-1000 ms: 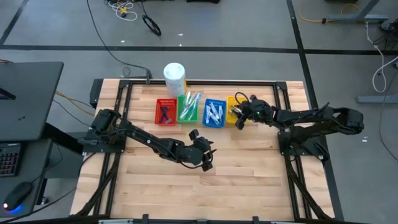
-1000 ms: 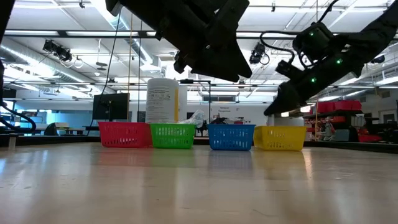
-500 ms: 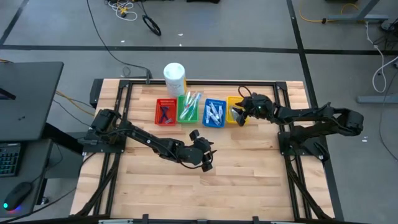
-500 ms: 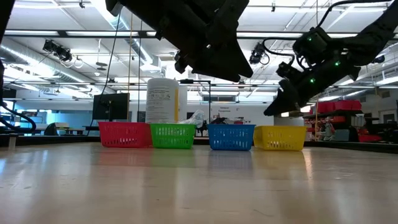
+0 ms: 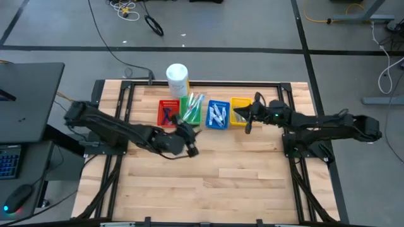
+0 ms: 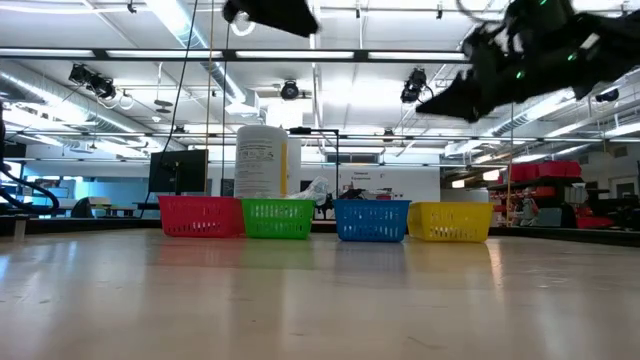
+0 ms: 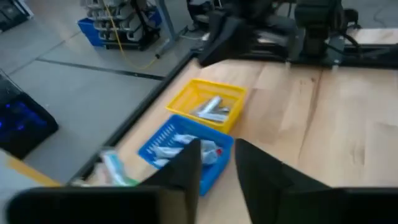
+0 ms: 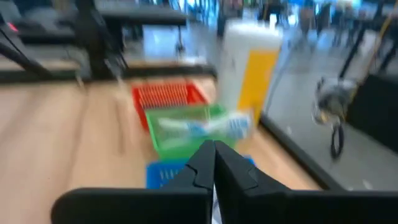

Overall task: Pick & Place Travel size toiletries
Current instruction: Return to Home Position

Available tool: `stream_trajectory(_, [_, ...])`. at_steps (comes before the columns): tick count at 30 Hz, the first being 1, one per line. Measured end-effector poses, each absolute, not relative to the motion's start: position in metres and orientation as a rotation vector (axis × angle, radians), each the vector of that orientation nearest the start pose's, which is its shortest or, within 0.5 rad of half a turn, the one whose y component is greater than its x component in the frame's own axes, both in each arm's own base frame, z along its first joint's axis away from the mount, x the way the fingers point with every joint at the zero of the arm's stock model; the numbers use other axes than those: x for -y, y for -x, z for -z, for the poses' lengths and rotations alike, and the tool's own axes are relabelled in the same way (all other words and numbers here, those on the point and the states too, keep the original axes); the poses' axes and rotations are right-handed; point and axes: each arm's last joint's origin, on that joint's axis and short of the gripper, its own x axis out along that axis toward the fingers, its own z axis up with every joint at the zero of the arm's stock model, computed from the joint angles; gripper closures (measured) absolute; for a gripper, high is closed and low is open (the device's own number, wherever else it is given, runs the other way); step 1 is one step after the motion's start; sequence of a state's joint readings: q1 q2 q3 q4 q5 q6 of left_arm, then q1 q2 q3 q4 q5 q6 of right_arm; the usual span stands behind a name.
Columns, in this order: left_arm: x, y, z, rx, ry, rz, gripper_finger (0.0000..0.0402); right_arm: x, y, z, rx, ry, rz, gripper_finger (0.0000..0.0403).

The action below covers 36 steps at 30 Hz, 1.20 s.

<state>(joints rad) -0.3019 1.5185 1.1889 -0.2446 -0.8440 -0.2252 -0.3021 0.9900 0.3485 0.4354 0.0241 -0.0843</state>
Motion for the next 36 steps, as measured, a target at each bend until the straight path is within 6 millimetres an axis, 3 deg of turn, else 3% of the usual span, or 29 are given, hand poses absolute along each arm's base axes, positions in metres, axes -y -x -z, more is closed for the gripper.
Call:
stream_trajectory(7, [0.059, -0.268, -0.338, -0.462, -0.194, -0.627, 0.0392, 0.041, -0.166, -0.242, -0.026, 0.091, 0.219, 0.0400])
stream_trajectory(13, [0.041, -0.221, -0.363, -0.454, -0.185, -0.699, 0.0390, 0.031, -0.134, -0.256, 0.032, 0.102, 0.157, 0.0401])
stream_trajectory(19, [0.032, -0.186, -0.370, -0.471, -0.114, -0.667, 0.0395, 0.023, -0.106, -0.249, -0.057, 0.104, 0.120, 0.0401])
stream_trajectory(23, [0.028, -0.168, -0.356, -0.459, -0.111, -0.651, 0.0388, 0.018, -0.094, -0.250, -0.029, 0.114, 0.067, 0.0402])
stream_trajectory(29, [0.020, -0.141, -0.311, -0.347, -0.038, -0.628, 0.0397, 0.013, -0.078, -0.251, 0.046, 0.174, 0.023, 0.0402])
stream_trajectory(36, [0.017, -0.117, -0.268, -0.110, -0.080, -0.367, 0.0389, 0.009, -0.075, -0.229, 0.096, 0.177, -0.067, 0.0403])
